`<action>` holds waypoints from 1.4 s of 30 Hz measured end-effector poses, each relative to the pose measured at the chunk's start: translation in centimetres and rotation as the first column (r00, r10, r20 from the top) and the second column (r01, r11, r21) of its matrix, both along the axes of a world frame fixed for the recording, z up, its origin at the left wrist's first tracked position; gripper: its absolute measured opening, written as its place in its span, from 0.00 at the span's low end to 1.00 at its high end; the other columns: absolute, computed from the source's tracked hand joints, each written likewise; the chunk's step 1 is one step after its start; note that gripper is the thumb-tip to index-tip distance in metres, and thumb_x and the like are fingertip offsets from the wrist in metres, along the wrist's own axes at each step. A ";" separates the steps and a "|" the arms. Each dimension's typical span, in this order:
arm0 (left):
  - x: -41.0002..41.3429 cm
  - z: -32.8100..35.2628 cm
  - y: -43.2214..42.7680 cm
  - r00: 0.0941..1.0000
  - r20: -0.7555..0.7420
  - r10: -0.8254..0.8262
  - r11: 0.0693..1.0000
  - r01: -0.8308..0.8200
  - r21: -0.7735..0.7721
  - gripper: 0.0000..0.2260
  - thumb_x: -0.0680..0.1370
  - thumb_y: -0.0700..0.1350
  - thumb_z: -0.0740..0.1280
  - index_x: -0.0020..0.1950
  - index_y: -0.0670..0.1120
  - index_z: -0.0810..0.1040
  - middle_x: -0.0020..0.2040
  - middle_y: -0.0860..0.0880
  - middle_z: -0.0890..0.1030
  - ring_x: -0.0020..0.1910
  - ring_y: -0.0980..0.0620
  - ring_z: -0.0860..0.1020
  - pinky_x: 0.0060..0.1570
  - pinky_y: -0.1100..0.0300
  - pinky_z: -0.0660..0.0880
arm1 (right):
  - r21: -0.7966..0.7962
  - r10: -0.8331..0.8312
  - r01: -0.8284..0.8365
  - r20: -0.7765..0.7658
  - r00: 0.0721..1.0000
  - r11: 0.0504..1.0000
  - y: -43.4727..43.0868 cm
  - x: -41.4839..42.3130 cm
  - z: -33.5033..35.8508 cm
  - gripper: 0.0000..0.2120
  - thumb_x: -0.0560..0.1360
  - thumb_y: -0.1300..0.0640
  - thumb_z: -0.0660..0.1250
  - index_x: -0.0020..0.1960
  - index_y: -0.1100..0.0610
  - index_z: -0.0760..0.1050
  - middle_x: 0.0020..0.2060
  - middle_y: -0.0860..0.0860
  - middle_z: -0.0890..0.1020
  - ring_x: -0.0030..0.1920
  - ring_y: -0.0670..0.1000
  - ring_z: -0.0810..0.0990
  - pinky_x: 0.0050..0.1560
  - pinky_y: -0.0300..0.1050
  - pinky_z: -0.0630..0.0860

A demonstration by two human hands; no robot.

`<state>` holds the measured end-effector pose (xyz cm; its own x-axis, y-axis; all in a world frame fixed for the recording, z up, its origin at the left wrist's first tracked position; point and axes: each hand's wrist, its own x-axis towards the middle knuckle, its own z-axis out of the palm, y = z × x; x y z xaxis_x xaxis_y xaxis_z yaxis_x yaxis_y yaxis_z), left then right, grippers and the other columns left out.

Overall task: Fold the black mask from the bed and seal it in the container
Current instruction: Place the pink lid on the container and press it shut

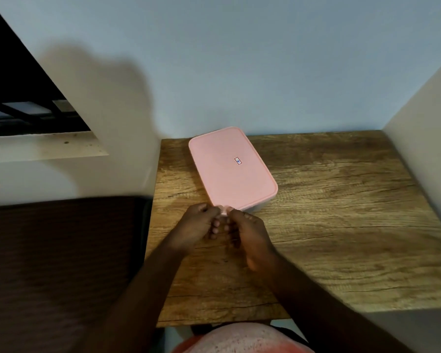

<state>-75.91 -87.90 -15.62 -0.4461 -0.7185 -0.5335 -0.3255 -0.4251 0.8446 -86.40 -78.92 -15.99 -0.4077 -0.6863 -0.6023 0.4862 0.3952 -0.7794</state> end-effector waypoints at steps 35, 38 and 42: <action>-3.6 -0.8 5.4 0.908 -0.125 0.401 0.913 -0.385 0.135 0.12 0.76 0.46 0.71 0.41 0.36 0.82 0.26 0.48 0.78 0.22 0.55 0.74 0.22 0.65 0.69 | -0.130 -0.164 0.185 0.156 0.974 0.974 1.0 -1.4 0.3 0.09 0.77 0.61 0.68 0.42 0.66 0.79 0.29 0.57 0.81 0.27 0.52 0.79 0.27 0.43 0.78; -1.2 -0.2 3.1 0.977 -0.063 0.201 0.975 -0.194 0.104 0.11 0.75 0.46 0.71 0.38 0.39 0.82 0.26 0.48 0.78 0.21 0.56 0.74 0.21 0.67 0.69 | -0.150 -0.065 0.088 0.150 0.986 0.985 1.3 -0.6 0.1 0.13 0.77 0.58 0.68 0.48 0.69 0.80 0.36 0.62 0.83 0.33 0.55 0.82 0.32 0.44 0.79; 3.1 0.7 -2.3 0.990 0.099 0.098 0.995 -0.095 -0.039 0.10 0.73 0.49 0.73 0.38 0.42 0.81 0.28 0.49 0.78 0.24 0.55 0.74 0.24 0.62 0.71 | -0.093 -0.003 0.015 0.129 0.992 0.996 1.3 -0.5 -0.2 0.09 0.76 0.51 0.70 0.48 0.57 0.82 0.36 0.55 0.83 0.34 0.50 0.80 0.33 0.44 0.76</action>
<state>-72.79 -90.25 -14.97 -0.3193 -0.7739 -0.5469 -0.3682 -0.4305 0.8241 -86.89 -77.65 -16.17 -0.3377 -0.7386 -0.5834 0.5877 0.3187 -0.7437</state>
